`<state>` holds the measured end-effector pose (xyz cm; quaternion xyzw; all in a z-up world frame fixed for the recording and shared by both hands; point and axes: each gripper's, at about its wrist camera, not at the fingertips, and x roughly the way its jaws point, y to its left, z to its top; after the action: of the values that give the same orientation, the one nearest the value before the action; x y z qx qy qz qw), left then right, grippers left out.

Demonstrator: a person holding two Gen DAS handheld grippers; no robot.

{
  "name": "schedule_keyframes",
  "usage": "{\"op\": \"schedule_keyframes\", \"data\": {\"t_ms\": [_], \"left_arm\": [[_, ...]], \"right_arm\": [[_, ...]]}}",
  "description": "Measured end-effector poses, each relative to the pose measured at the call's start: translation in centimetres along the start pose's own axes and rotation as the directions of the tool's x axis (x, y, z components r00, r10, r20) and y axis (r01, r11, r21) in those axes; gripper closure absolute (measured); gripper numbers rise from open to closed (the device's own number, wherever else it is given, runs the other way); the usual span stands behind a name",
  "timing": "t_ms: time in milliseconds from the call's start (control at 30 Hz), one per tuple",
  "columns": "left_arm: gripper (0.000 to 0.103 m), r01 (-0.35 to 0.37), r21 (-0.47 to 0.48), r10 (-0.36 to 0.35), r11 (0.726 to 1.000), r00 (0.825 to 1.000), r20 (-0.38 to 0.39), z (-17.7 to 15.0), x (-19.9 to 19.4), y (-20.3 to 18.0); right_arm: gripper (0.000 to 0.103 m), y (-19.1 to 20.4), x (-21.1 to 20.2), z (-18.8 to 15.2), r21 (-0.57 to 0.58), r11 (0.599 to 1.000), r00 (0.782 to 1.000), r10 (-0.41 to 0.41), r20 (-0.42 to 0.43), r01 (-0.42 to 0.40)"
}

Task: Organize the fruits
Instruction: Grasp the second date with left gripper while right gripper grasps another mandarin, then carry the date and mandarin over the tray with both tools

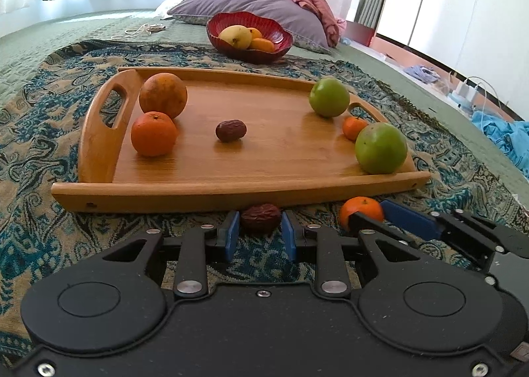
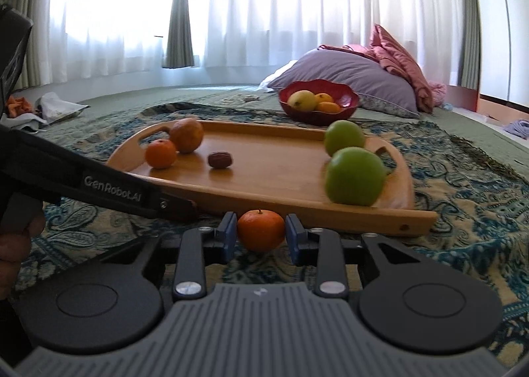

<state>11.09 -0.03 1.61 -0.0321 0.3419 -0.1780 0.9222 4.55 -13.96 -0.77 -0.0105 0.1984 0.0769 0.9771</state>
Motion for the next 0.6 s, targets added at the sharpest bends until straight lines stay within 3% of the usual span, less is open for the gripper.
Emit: {"op": "schedule_keyframes", "data": {"t_ms": [467,600], "left_arm": [[0.075,-0.079,0.080,0.074,0.994,0.995,0.072,-0.6,-0.2,-2.0],[0.075,-0.083,0.103,0.072,0.991,0.991,0.110,-0.1,-1.1,-2.5]], "right_arm": [[0.066,-1.0,-0.2,0.0,0.047,0.998,1.000,-0.030,0.011,0.029],[0.073,-1.0,-0.5,0.4,0.052,0.998,0.999,-0.038,0.029,0.036]]}}
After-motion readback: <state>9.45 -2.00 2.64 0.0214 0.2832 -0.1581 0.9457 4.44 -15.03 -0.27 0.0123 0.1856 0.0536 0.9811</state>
